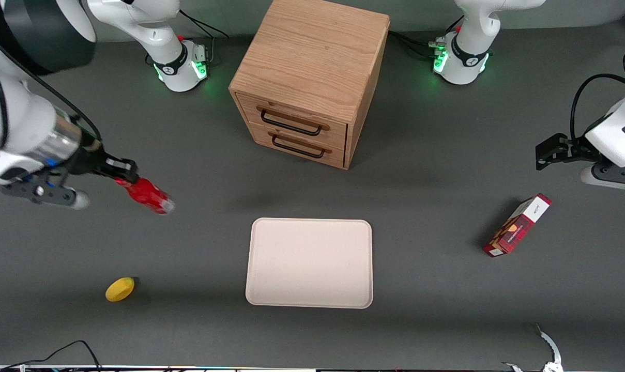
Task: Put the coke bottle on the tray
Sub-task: 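Carry the bottle to the cream tray and set it upright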
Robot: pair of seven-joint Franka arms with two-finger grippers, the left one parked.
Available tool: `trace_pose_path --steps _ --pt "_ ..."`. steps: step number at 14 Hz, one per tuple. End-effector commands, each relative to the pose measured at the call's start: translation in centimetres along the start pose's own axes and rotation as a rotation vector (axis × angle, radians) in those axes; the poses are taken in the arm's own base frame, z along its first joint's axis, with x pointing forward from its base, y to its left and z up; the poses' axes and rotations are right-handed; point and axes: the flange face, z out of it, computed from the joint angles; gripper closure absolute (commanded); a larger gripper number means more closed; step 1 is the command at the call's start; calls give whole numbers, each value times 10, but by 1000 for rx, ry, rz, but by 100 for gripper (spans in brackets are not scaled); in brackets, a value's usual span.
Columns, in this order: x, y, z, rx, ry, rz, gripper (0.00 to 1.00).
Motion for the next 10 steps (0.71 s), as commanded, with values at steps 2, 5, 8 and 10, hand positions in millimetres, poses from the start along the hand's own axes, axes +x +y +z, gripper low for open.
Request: trace_pose_path --steps 2,5,8,10 --pt "40 -78 62 80 26 191 100" --pt "59 -115 125 125 71 309 100" --pt "68 -139 181 124 105 365 100" --pt "69 -148 205 127 104 379 100"
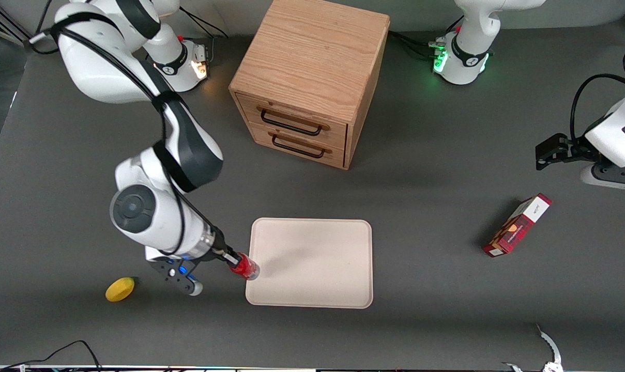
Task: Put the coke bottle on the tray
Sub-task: 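Carry the bottle to the cream tray and set it upright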
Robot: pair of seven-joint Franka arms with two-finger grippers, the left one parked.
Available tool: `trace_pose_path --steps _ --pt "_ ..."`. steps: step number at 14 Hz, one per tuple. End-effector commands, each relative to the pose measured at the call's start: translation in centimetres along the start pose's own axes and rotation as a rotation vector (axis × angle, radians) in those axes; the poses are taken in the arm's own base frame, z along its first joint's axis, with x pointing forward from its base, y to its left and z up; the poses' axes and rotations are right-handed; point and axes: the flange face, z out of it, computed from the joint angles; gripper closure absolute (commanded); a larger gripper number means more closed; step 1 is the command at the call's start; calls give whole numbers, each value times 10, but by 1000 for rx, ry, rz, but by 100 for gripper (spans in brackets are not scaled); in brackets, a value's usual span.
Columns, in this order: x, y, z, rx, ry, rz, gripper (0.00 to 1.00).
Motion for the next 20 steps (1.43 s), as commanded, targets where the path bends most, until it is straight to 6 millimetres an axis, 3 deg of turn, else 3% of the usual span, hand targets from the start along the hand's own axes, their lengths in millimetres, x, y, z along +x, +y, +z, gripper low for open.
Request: trace_pose_path --steps 1,4,5,6,7,8,9,10,12,13,15,17,20 --pt "-5 -16 13 20 35 47 100" --pt "-6 -17 33 8 54 56 100" --pt "-7 -18 35 9 49 54 92" --pt "-8 -18 38 7 45 51 69" --pt "-8 -18 41 6 44 51 39" --pt "-8 -19 39 15 47 48 32" --pt "-8 -19 39 13 49 46 5" --pt "-6 -18 36 16 51 43 0" --pt "-1 -15 22 16 57 32 0" --pt "1 -10 -4 7 66 0 0" --pt "-1 9 -80 -15 65 -45 0" --pt "-9 51 -156 -82 50 -165 0" --pt "-31 128 -248 -169 31 -299 0"
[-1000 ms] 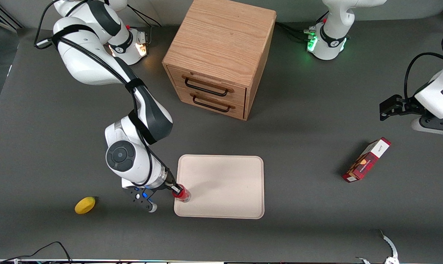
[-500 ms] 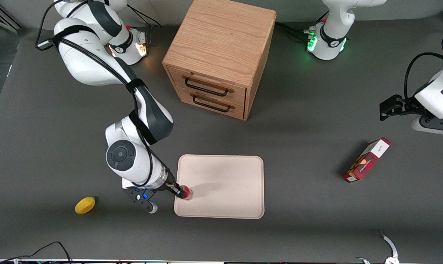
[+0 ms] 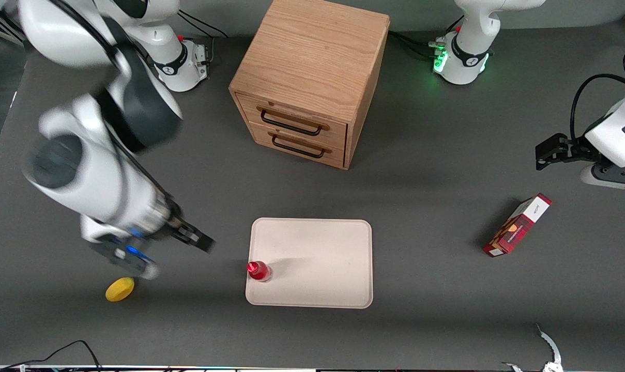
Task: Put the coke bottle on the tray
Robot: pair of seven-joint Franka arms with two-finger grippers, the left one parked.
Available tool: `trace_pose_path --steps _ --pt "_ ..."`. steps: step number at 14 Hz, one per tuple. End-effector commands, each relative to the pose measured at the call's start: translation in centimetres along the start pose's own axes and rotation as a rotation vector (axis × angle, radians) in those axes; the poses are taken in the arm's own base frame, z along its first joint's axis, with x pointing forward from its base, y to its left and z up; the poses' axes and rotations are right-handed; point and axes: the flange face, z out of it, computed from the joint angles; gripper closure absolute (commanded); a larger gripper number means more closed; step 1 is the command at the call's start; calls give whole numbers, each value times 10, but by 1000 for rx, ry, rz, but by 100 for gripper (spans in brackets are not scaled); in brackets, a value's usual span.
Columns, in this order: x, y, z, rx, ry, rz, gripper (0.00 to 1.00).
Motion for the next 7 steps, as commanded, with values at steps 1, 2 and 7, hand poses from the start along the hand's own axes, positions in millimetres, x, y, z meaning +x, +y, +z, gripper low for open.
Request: trace_pose_path --steps 1,2,7 --pt "-47 81 -67 -67 -29 -145 0" --pt "-56 111 -83 -78 -31 -175 0" --pt "-55 262 -67 8 -119 -216 0"
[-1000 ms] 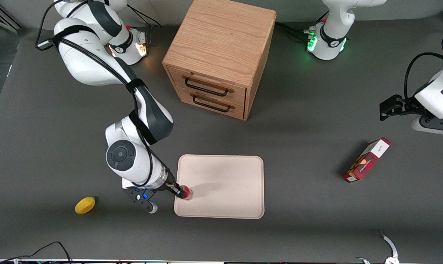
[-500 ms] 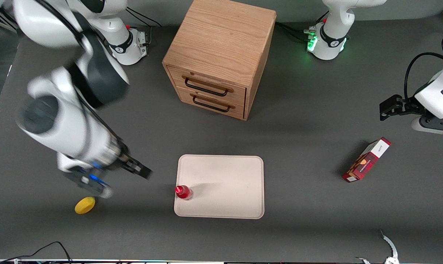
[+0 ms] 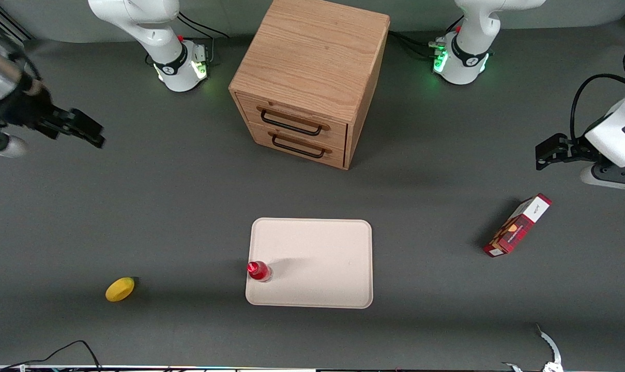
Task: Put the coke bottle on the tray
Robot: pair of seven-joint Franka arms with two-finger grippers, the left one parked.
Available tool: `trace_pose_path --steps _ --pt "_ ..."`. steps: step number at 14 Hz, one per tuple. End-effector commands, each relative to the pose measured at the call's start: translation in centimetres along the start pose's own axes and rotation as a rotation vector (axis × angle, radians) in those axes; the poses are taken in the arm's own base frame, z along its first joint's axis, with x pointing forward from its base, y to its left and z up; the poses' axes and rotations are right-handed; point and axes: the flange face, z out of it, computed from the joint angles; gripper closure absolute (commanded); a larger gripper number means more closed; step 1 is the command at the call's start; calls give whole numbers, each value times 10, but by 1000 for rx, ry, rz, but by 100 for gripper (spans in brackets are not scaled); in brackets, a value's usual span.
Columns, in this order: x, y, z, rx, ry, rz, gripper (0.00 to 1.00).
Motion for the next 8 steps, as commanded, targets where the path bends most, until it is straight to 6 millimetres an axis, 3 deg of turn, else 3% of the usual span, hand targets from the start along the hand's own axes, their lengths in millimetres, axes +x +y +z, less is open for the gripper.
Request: trace_pose_path --steps 1,4,8 --pt "-22 53 45 59 -23 -10 0" --pt "-40 46 73 59 4 -10 0" --pt "-46 26 57 35 3 -55 0"
